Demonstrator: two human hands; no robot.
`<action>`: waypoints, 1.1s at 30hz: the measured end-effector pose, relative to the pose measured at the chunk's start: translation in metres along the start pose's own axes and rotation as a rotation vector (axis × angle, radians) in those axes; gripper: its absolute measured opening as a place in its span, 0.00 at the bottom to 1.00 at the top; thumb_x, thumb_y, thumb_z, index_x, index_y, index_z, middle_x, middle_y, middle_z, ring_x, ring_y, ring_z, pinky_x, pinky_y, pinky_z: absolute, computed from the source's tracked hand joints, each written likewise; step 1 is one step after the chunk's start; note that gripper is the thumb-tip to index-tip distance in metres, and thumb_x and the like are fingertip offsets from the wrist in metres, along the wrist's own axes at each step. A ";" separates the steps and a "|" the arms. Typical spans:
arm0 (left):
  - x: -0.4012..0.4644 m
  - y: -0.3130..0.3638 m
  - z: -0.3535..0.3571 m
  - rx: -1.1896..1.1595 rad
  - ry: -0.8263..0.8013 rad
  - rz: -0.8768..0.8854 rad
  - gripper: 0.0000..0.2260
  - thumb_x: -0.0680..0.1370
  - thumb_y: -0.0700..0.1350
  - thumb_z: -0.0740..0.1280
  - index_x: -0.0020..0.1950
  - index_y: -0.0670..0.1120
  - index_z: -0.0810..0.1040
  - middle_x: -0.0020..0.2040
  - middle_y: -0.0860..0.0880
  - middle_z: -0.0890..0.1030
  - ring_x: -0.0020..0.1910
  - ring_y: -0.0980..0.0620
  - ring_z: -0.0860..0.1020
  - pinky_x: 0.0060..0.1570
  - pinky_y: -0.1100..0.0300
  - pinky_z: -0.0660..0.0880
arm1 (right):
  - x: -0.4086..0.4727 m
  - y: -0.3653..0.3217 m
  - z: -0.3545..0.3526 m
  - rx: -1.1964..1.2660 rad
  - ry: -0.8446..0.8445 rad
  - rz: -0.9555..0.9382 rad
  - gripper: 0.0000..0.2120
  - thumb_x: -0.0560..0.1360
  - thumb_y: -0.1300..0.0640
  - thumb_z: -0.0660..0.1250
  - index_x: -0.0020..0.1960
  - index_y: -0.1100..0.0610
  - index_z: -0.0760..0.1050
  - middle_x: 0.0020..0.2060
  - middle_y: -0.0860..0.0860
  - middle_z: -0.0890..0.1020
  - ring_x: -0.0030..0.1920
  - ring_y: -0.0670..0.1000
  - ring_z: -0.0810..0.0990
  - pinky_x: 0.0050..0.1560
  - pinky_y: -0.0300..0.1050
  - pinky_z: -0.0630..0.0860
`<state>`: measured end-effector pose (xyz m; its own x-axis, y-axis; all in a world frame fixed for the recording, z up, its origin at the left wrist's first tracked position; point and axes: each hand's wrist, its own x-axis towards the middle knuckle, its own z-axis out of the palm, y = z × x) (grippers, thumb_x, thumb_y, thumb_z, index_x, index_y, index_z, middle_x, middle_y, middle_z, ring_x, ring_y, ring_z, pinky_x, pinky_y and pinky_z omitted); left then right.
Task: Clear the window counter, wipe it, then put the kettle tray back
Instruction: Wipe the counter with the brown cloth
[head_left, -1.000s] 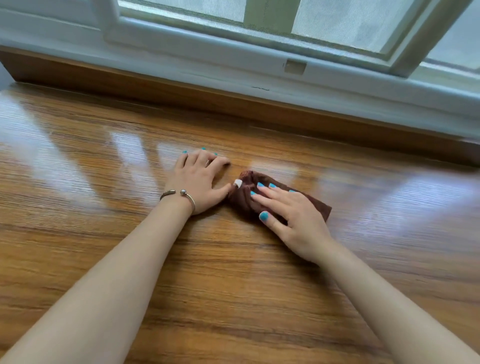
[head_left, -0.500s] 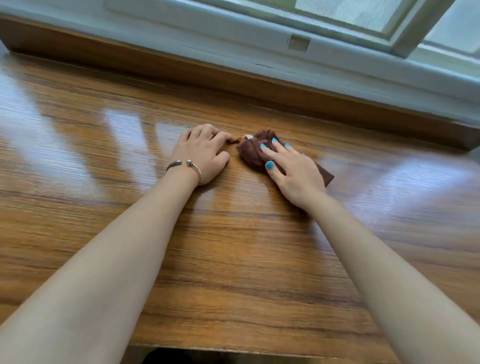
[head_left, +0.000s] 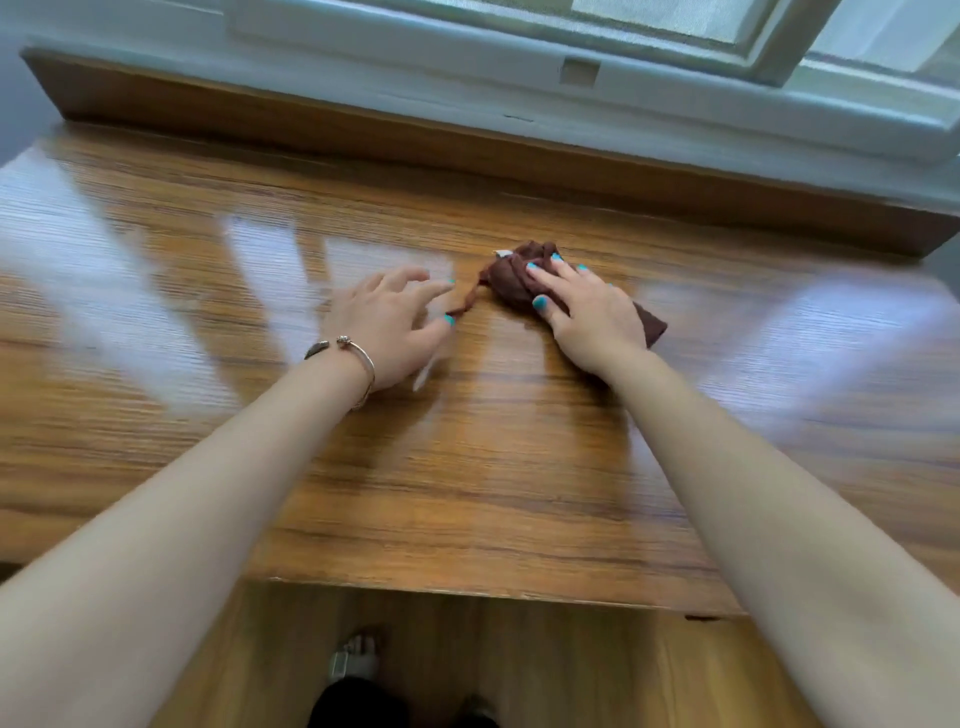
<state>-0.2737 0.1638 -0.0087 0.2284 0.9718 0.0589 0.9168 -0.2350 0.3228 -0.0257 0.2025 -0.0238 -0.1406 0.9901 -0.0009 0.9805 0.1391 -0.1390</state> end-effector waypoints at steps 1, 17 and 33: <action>-0.008 0.004 0.000 -0.029 -0.042 -0.010 0.20 0.79 0.57 0.58 0.71 0.61 0.67 0.74 0.55 0.64 0.72 0.49 0.62 0.70 0.52 0.59 | -0.003 -0.004 0.001 -0.001 -0.002 0.014 0.22 0.82 0.43 0.52 0.76 0.38 0.57 0.78 0.44 0.58 0.77 0.52 0.56 0.73 0.53 0.56; -0.050 0.013 0.028 0.142 0.003 0.005 0.22 0.79 0.62 0.53 0.73 0.61 0.61 0.75 0.54 0.62 0.73 0.50 0.59 0.72 0.51 0.53 | -0.148 -0.034 -0.002 0.122 -0.078 -0.335 0.22 0.78 0.40 0.54 0.72 0.34 0.62 0.75 0.41 0.63 0.76 0.48 0.60 0.73 0.49 0.57; -0.052 0.011 0.028 0.106 0.020 0.013 0.21 0.81 0.59 0.51 0.73 0.60 0.62 0.75 0.53 0.62 0.73 0.49 0.59 0.72 0.51 0.52 | -0.241 -0.059 0.002 0.047 -0.116 -0.494 0.22 0.79 0.36 0.45 0.73 0.30 0.54 0.75 0.35 0.53 0.77 0.43 0.49 0.74 0.42 0.43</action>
<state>-0.2660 0.1103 -0.0351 0.2350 0.9685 0.0820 0.9435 -0.2475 0.2204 -0.0501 -0.0447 -0.0175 -0.6027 0.7972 -0.0339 0.7863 0.5862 -0.1952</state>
